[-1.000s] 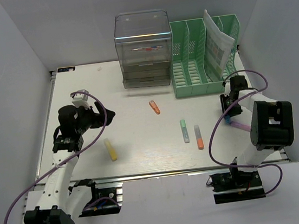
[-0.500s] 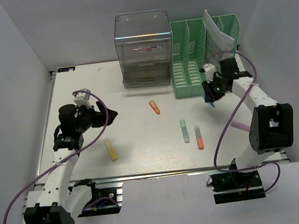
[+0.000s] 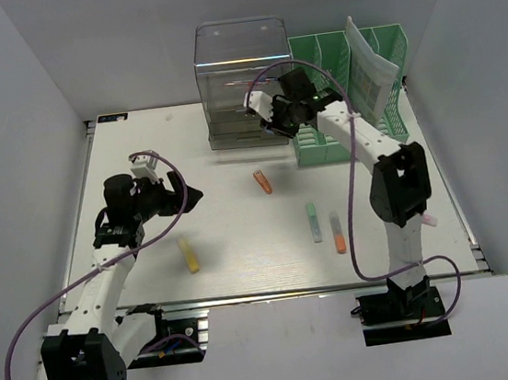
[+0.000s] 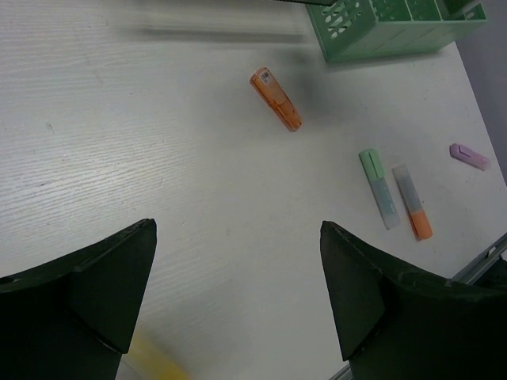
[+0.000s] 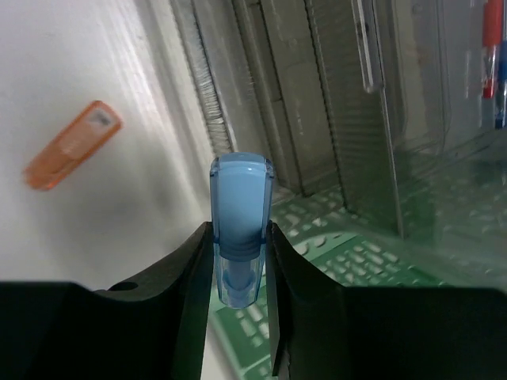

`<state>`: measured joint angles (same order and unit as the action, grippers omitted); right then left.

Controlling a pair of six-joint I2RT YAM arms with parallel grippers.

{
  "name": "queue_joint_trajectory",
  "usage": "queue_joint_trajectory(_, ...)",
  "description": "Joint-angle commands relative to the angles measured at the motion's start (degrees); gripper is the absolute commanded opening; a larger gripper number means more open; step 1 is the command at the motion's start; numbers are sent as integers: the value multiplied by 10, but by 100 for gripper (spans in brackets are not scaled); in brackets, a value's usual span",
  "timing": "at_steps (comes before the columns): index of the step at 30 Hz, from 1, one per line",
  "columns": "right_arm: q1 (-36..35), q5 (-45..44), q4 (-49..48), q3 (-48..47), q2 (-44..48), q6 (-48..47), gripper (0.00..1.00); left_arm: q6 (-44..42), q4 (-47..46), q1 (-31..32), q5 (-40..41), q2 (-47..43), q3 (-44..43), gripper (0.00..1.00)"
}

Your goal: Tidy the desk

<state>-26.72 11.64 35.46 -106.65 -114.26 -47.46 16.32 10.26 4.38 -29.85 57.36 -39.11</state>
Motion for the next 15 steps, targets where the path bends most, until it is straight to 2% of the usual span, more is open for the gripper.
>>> queue_joint_trajectory(1, -2, -71, -42, -52, -28, -89, 0, -12, -9, 2, -6, 1, 2, 94)
queue_joint_trajectory(5, -4, -76, -104, -40, -31, -139, 0, -14, -9, 2, -1, 10, 3, 94)
queue_joint_trajectory(12, -6, -60, -122, -65, -71, -194, 0, -16, -7, 2, 1, 20, 2, 94)
queue_joint_trajectory(15, -8, -57, -125, -65, -83, -203, 5, -16, -6, 2, 3, 19, 1, 94)
